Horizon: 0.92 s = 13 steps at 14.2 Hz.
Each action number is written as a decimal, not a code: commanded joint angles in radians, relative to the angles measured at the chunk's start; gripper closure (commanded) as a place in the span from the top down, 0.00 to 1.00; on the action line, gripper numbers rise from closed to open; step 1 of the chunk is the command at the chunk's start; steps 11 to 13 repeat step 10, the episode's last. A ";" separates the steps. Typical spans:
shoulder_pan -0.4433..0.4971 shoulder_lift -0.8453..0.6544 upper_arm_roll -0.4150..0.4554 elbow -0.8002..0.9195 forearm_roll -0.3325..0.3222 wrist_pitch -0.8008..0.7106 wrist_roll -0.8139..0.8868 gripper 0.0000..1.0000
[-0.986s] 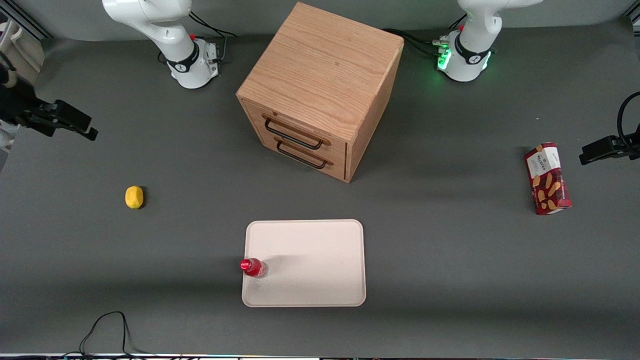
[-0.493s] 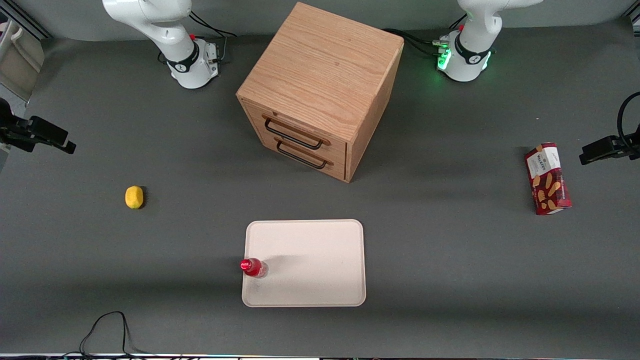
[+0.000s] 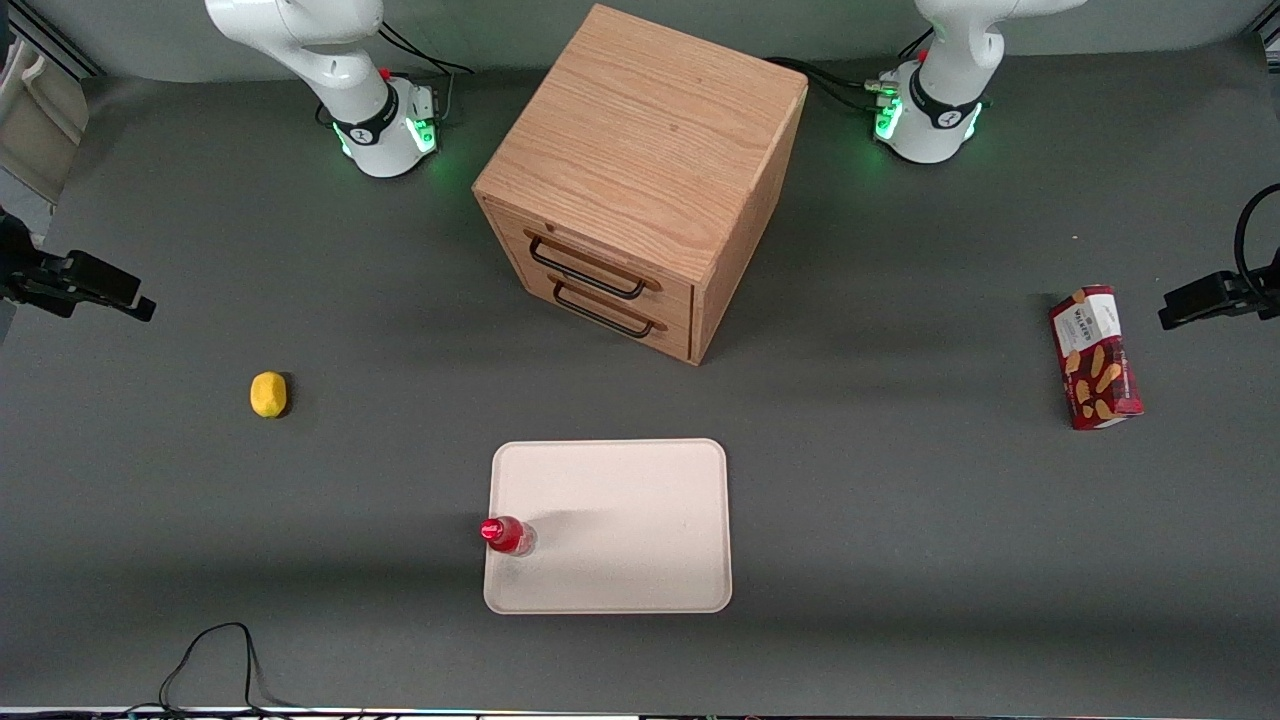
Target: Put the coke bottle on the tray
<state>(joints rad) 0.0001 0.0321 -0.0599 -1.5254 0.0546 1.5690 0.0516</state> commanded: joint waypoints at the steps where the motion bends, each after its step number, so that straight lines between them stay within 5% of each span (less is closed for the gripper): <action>1: 0.024 -0.023 -0.021 -0.022 0.001 0.016 -0.021 1.00; 6: 0.026 -0.021 -0.018 -0.022 -0.065 0.009 -0.062 1.00; 13: 0.026 -0.020 -0.020 -0.021 -0.065 0.006 -0.061 1.00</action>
